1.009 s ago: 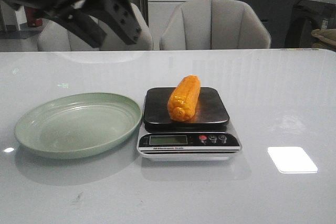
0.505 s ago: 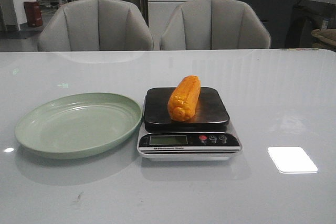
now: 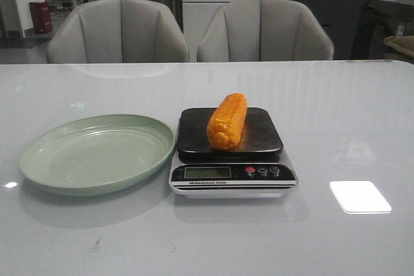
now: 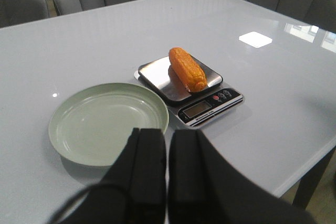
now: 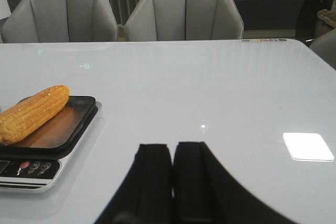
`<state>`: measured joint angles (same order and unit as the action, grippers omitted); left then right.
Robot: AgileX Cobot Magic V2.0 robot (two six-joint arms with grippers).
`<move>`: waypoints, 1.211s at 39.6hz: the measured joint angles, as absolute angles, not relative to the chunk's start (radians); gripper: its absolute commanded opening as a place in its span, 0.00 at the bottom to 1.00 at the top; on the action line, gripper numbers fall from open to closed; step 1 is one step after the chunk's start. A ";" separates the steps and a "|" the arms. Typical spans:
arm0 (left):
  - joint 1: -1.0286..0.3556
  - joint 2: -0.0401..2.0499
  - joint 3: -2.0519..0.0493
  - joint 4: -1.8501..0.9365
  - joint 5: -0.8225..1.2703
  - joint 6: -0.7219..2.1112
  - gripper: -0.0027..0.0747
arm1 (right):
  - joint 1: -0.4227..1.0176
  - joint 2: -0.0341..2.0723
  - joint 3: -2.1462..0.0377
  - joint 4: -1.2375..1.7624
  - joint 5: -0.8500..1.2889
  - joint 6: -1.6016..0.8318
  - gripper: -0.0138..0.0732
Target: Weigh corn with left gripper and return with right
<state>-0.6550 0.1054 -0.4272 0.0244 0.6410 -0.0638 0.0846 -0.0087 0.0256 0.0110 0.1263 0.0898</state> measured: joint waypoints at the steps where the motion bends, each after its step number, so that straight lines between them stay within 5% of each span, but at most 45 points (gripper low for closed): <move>1: -0.655 0.095 -0.424 0.028 0.641 -0.064 0.18 | 0.085 -0.009 0.026 0.011 0.126 0.090 0.33; 18: -0.655 0.055 -0.409 0.053 0.652 -0.064 0.18 | 0.085 -0.009 0.028 0.028 -0.062 0.108 0.33; 35: -0.655 0.055 -0.409 0.053 0.654 -0.064 0.18 | 0.085 0.208 -0.272 0.031 0.178 0.108 0.33; 48: -0.655 0.055 -0.409 0.055 0.654 -0.064 0.18 | 0.085 0.300 -0.302 0.031 0.251 0.110 0.33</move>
